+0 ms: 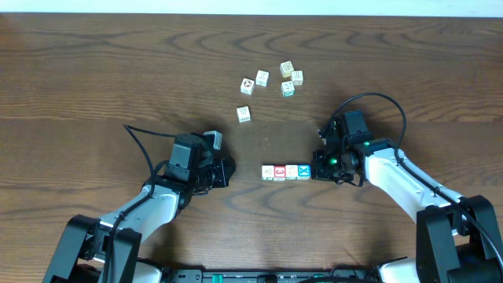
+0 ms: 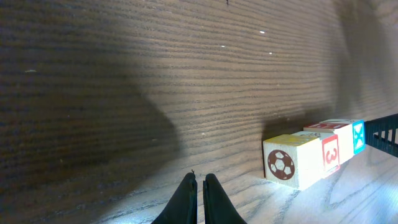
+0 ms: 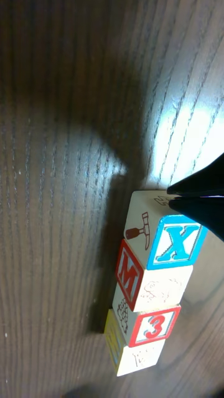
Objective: Lift 4 blocks
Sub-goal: 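Bring the left gripper down beside the A block end of the row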
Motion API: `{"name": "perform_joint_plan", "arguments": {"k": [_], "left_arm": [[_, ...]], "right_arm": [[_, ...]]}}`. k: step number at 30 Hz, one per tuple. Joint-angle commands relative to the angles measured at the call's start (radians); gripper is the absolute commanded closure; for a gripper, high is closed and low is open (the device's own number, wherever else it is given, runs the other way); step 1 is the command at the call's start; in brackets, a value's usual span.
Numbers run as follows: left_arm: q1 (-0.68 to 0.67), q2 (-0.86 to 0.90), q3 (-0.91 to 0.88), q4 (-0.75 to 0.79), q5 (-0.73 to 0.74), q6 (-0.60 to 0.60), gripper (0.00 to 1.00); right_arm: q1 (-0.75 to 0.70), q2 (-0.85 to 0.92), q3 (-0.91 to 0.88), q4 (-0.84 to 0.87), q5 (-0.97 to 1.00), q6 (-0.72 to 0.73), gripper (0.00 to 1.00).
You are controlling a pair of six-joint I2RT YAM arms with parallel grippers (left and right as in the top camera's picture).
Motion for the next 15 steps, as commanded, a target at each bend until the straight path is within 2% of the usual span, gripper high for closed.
{"name": "perform_joint_plan", "arguments": {"k": [1, 10, 15], "left_arm": [[-0.003, 0.009, 0.011, 0.002, 0.013, -0.008, 0.93], [-0.035, 0.01, 0.011, 0.029, 0.012, -0.007, 0.93], [-0.042, 0.01, 0.011, 0.035, 0.009, -0.007, 0.93]], "right_arm": [[0.01, 0.005, -0.005, 0.0, -0.041, 0.014, 0.99], [0.01, 0.005, -0.005, -0.001, -0.053, 0.013, 0.99], [0.01, 0.005, -0.005, -0.013, 0.036, 0.013, 0.99]]}}
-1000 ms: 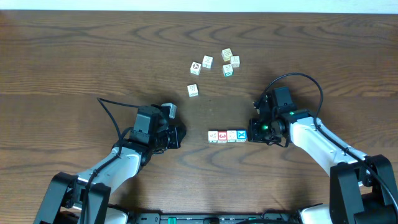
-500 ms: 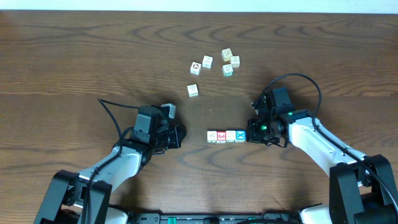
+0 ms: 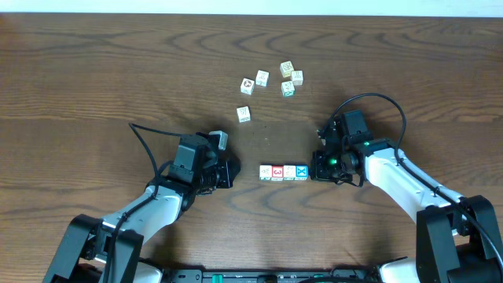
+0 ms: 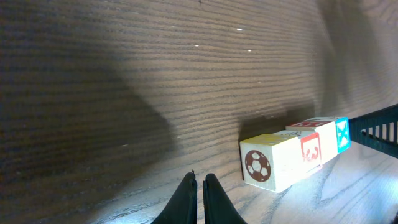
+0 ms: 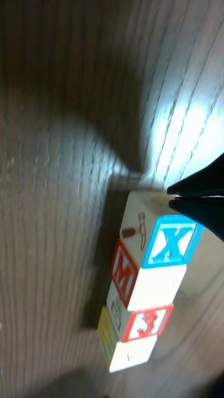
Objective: Lift 4 blocks
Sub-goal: 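Bring the left gripper down beside the A block end of the row, then press both grippers inward on the row ends, squeezing the four blocks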
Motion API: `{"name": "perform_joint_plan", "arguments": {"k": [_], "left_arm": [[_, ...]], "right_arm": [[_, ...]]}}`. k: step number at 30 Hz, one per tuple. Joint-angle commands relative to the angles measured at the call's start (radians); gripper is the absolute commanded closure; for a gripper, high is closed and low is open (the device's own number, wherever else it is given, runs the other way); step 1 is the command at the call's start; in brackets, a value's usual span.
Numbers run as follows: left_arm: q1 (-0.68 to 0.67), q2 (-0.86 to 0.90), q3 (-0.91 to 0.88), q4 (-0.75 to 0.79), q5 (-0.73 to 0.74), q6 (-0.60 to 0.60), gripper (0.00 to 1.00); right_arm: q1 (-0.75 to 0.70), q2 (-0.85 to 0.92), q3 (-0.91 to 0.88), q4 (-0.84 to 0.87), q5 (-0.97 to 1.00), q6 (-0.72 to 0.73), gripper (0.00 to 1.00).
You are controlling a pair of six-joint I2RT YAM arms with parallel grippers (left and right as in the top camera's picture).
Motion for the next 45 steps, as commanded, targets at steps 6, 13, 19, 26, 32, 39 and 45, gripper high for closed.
{"name": "perform_joint_plan", "arguments": {"k": [6, 13, 19, 26, 32, 39, 45], "left_arm": [[-0.006, 0.01, 0.011, 0.003, 0.01, -0.002, 0.93], [-0.079, 0.01, 0.011, 0.002, 0.013, 0.067, 0.93], [-0.083, 0.025, 0.015, 0.002, 0.001, 0.058, 0.93], [-0.083, 0.114, 0.056, 0.002, 0.002, 0.042, 0.93], [-0.083, 0.131, 0.086, 0.003, 0.002, 0.041, 0.93], [-0.083, 0.131, 0.106, 0.003, -0.018, 0.041, 0.93], [-0.083, 0.131, 0.106, 0.011, -0.016, 0.041, 0.93]], "right_arm": [[0.01, 0.005, -0.007, -0.01, 0.066, 0.012, 0.99], [0.018, 0.005, -0.019, -0.008, 0.062, 0.013, 0.99], [0.042, 0.005, -0.03, 0.014, 0.046, 0.051, 0.99], [0.075, 0.005, -0.031, 0.051, 0.04, 0.072, 0.99], [0.075, 0.005, -0.031, 0.053, 0.04, 0.072, 0.99], [0.075, 0.005, -0.031, 0.054, 0.04, 0.072, 0.99], [0.075, 0.005, -0.031, 0.054, 0.039, 0.072, 0.99]]}}
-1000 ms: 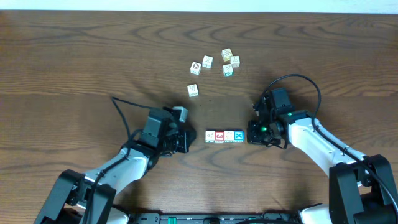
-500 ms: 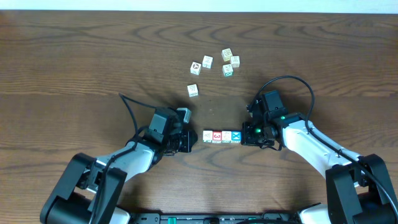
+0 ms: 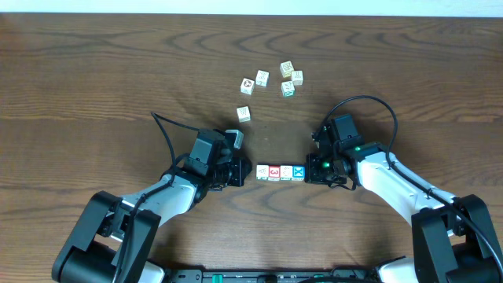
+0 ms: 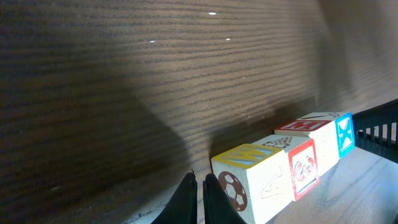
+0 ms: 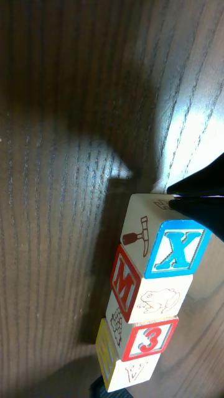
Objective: Lift 4 blocks
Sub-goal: 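Press both grippers inward on the row ends, squeezing the four blocks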
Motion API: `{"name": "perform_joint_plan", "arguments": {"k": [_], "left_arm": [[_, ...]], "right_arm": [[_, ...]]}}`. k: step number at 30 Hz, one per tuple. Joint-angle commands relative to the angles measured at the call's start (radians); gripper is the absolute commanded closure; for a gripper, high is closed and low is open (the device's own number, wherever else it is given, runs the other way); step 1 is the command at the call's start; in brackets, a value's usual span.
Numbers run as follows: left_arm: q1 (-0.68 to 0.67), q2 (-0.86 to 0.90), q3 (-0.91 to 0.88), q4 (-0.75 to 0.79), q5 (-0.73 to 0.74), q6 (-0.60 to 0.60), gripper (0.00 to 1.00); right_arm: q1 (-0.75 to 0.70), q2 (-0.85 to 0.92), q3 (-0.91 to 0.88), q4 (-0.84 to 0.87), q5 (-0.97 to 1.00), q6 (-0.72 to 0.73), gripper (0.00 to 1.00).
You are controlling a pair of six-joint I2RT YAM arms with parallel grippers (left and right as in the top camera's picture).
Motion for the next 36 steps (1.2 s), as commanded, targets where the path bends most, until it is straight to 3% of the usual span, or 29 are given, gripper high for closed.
{"name": "perform_joint_plan", "arguments": {"k": [1, 26, 36], "left_arm": [[-0.002, 0.006, 0.02, 0.009, -0.008, 0.006, 0.93], [-0.061, 0.006, 0.02, 0.016, -0.003, -0.032, 0.93], [-0.06, 0.006, 0.02, 0.016, -0.005, -0.032, 0.93]], "right_arm": [[0.01, 0.005, -0.006, 0.002, -0.007, 0.012, 0.99], [0.01, 0.005, -0.006, -0.003, -0.006, 0.013, 0.99], [0.01, 0.005, -0.006, -0.001, 0.098, 0.012, 0.99]]}}
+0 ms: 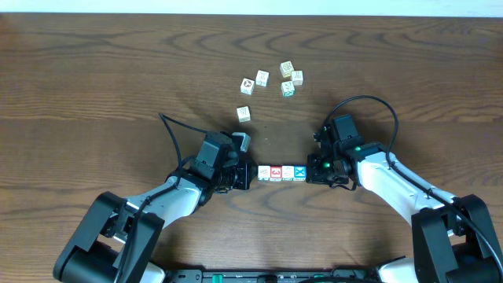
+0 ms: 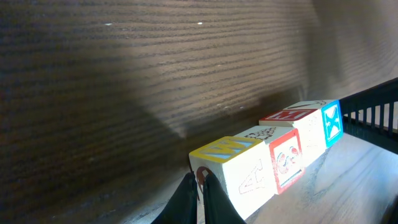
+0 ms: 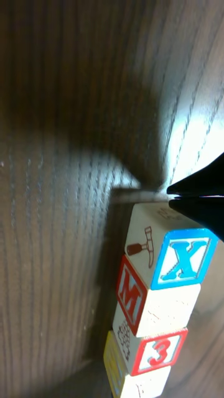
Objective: Lift 4 blocks
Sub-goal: 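Press both grippers inward on the row ends, squeezing the four blocks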
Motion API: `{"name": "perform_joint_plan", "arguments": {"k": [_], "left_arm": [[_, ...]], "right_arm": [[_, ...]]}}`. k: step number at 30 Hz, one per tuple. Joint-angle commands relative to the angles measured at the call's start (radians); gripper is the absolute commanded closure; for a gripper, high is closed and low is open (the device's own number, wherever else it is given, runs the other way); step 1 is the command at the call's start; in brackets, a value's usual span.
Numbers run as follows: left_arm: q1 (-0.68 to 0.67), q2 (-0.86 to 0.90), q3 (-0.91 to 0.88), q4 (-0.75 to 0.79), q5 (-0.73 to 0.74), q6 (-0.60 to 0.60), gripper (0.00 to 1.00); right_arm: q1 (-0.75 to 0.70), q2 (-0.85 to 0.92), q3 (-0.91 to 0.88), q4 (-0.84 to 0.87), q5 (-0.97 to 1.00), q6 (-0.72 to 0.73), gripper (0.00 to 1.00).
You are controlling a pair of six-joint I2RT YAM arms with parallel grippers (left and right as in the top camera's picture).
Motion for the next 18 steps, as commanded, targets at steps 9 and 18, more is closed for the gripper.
{"name": "perform_joint_plan", "arguments": {"k": [9, 18], "left_arm": [[-0.004, 0.006, 0.02, 0.005, -0.009, -0.002, 0.93], [-0.004, 0.006, 0.02, 0.005, -0.009, -0.005, 0.93]], "right_arm": [[0.01, 0.005, -0.006, 0.04, -0.023, -0.04, 0.99], [0.01, 0.005, -0.006, 0.048, -0.068, -0.032, 0.99]]}}
